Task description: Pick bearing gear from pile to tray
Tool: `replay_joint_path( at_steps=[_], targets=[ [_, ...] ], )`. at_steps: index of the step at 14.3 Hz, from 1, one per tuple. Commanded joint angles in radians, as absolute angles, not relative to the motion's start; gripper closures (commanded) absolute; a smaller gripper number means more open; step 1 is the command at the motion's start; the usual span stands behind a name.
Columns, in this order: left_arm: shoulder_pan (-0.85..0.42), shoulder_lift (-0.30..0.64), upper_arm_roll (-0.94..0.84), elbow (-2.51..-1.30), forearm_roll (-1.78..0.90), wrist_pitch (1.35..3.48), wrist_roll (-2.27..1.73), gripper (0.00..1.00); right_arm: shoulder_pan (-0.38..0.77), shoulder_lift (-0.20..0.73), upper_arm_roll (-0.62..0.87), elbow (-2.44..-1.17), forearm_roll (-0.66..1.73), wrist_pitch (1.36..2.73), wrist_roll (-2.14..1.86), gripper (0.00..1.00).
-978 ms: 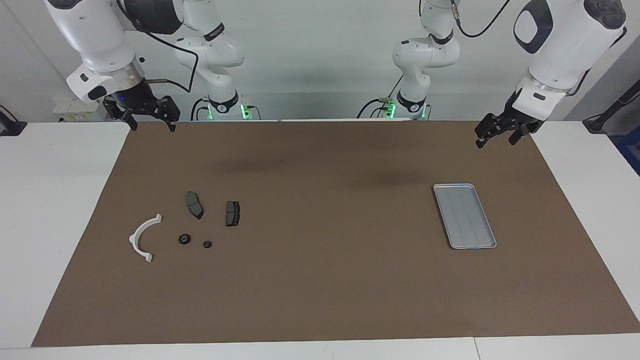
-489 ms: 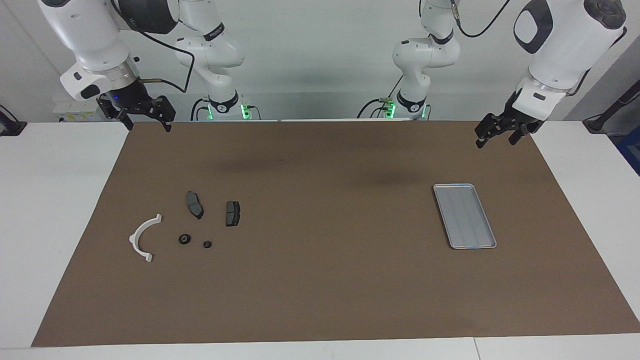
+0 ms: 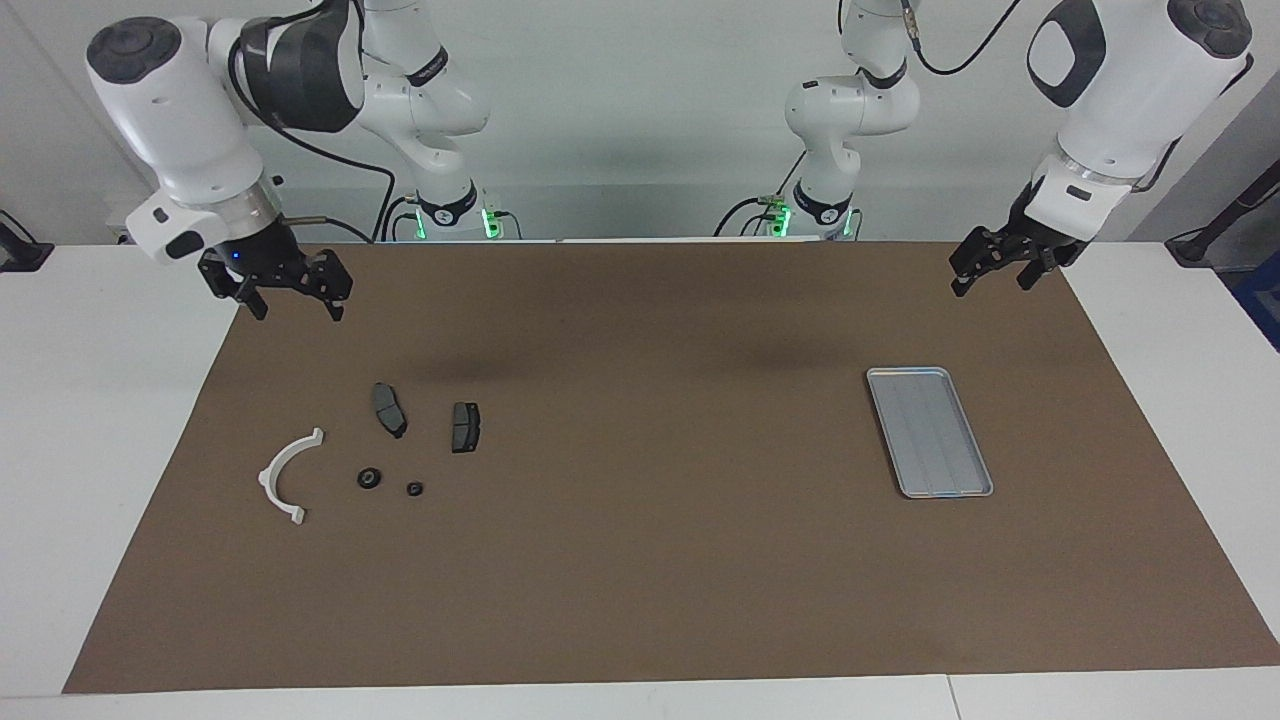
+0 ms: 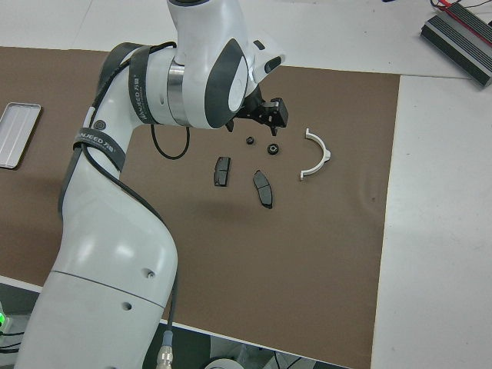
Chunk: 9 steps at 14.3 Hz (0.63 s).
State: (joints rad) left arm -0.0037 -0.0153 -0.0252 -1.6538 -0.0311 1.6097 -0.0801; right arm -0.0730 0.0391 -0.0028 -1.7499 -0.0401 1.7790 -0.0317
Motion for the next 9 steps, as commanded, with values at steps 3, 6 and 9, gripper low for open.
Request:
replay_joint_path(
  at_steps=[3,6,9],
  targets=[
    [0.002,-0.021,-0.028,-1.652,-0.043,1.594,-0.075,0.0,-0.117,0.219,0.006,-1.681,-0.028,1.868,-0.101,0.0],
    [0.003,-0.021,-0.028,-1.652,-0.043,1.594,-0.075,0.0,-0.092,0.282,0.011,-1.683,-0.029,1.931,-0.098,0.0],
    [0.003,-0.021,-0.028,-1.652,-0.043,1.594,-0.075,0.0,-0.086,0.328,0.011,-1.689,-0.029,1.989,-0.094,0.0]
  ],
)
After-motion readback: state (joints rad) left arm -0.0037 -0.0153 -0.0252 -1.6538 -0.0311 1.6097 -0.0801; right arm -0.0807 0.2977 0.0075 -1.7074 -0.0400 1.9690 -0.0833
